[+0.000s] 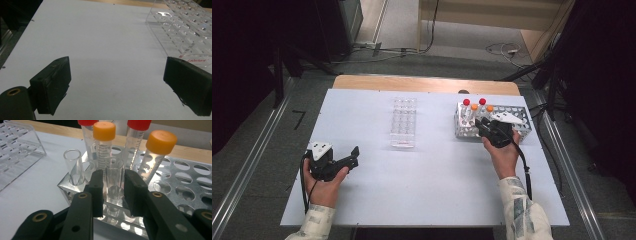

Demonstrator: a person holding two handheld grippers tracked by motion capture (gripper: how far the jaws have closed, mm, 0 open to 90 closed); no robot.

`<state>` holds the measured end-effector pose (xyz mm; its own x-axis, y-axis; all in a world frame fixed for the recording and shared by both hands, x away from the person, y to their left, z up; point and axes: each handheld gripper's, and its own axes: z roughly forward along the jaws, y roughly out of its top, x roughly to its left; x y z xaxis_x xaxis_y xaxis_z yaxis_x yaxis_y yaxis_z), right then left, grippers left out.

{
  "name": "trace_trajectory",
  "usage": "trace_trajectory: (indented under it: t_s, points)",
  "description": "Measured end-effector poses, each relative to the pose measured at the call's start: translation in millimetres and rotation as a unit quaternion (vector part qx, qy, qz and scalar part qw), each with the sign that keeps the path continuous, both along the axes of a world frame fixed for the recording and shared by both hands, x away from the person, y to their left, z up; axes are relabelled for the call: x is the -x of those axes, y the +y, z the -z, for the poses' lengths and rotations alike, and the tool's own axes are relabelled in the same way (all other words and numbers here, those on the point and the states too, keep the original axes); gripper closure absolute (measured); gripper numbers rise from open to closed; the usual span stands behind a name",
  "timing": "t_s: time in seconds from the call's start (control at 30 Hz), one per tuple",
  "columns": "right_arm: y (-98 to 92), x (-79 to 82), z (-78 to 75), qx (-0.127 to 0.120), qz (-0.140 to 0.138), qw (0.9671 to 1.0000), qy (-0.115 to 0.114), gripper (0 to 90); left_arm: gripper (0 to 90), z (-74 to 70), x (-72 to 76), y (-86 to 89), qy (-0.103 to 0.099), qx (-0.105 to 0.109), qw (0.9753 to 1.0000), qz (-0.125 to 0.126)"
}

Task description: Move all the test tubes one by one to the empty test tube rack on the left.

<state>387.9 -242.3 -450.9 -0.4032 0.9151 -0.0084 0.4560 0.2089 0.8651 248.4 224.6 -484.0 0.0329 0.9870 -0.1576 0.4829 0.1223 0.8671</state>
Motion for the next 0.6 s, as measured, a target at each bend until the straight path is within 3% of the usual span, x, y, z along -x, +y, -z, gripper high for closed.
trace_trajectory:
  t_s: [0.37,0.6]
  points:
    - [0.2,-1.6,1.4,0.005,0.0,1.0,-0.004,72.8,8.4,0.4,-0.5,0.0,0.004,0.002,1.0,0.003]
    - [-0.5,1.7,-12.0,-0.003,-0.002,0.9998,-0.02,72.8,8.4,1.1,-1.5,-0.6,0.007,0.007,0.9999,0.009]
